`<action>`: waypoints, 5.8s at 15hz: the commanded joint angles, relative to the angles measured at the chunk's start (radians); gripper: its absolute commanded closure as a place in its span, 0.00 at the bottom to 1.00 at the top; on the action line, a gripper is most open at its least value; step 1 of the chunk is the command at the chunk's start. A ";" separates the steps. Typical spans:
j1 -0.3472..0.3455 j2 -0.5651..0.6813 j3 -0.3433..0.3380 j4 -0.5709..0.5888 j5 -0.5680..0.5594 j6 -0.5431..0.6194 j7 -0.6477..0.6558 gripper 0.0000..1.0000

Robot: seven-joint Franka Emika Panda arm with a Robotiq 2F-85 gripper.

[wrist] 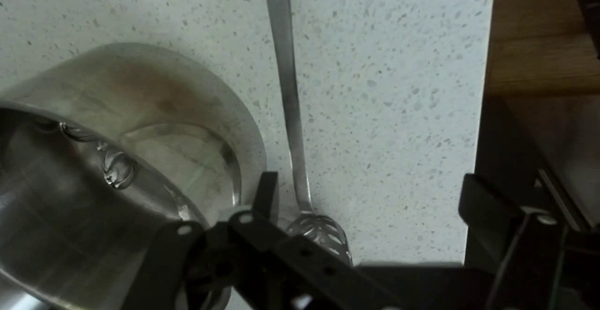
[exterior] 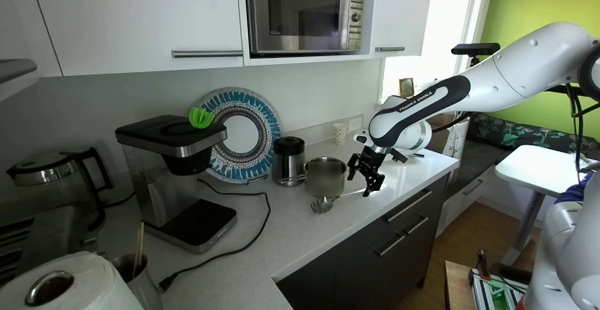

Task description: Pick up the steel pasta server from the table and put it cocktail shaker near the paper towel roll

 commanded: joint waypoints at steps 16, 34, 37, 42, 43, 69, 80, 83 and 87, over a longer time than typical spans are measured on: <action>-0.095 0.162 0.096 0.116 0.327 0.037 -0.031 0.27; -0.074 0.123 0.151 -0.063 0.189 0.407 0.215 0.42; -0.075 0.150 0.148 -0.030 0.201 0.387 0.203 0.53; -0.077 0.207 0.147 0.021 0.184 0.355 0.213 0.69; -0.076 0.214 0.147 0.029 0.176 0.344 0.217 0.84; -0.062 0.209 0.133 -0.012 -0.031 0.461 0.387 0.10; -0.054 0.284 0.119 0.077 -0.029 0.400 0.432 0.89; -0.043 0.270 0.119 0.065 -0.039 0.376 0.432 1.00; -0.020 0.173 0.118 -0.028 -0.091 0.395 0.414 0.99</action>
